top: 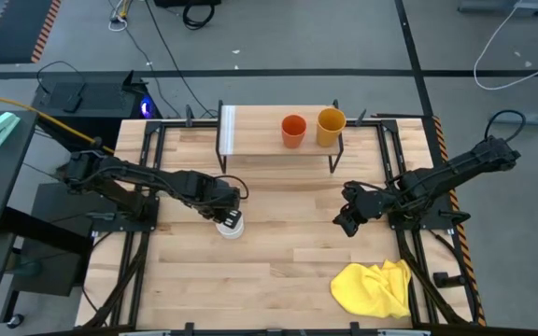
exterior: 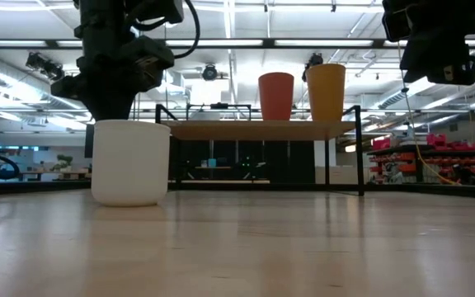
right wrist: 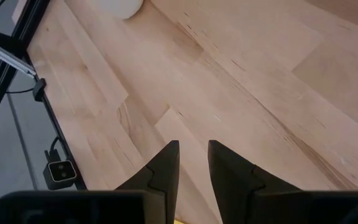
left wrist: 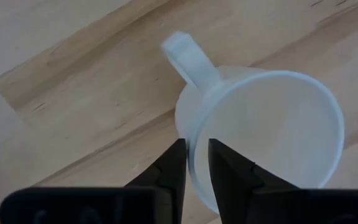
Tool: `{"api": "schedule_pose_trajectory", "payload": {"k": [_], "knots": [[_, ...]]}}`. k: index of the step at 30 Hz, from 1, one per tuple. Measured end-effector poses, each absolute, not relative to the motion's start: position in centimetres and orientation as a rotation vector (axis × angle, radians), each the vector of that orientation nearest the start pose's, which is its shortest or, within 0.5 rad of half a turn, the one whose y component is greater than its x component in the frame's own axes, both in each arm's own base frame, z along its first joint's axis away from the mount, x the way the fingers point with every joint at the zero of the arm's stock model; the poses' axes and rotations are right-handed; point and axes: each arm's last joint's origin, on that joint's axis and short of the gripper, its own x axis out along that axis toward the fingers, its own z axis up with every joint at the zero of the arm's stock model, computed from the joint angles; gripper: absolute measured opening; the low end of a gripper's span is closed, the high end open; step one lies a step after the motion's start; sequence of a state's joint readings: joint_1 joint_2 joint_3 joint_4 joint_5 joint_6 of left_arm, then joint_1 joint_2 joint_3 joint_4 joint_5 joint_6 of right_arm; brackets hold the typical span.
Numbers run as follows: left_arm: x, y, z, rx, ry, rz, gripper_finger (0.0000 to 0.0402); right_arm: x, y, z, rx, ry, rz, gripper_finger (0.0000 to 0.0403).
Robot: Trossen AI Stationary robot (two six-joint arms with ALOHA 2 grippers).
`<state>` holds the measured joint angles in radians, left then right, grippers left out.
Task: Stack small to large cups/mugs on shelf
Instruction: Put the white mug on the shelf
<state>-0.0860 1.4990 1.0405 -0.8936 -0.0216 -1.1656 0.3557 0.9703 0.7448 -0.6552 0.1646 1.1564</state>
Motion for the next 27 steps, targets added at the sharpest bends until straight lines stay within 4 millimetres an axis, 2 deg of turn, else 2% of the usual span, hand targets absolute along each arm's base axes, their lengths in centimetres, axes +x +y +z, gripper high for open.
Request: {"api": "schedule_pose_trajectory", "payload": {"k": [11, 21, 27], "knots": [[26.8, -2.2, 21.8, -0.906, 1.204, 0.725, 0.0011, 17.4, 6.0, 25.1, 0.854, 0.836, -0.326, 0.0093], [26.8, -2.3, 21.9, -0.914, 1.216, 0.704, 0.0010, 17.4, 6.0, 25.1, 0.854, 0.837, -0.327, 0.0093], [27.8, -2.2, 24.4, -0.888, 1.175, 0.640, 0.0010, 17.4, 6.0, 25.1, 0.854, 0.837, -0.326, 0.0093]]}}
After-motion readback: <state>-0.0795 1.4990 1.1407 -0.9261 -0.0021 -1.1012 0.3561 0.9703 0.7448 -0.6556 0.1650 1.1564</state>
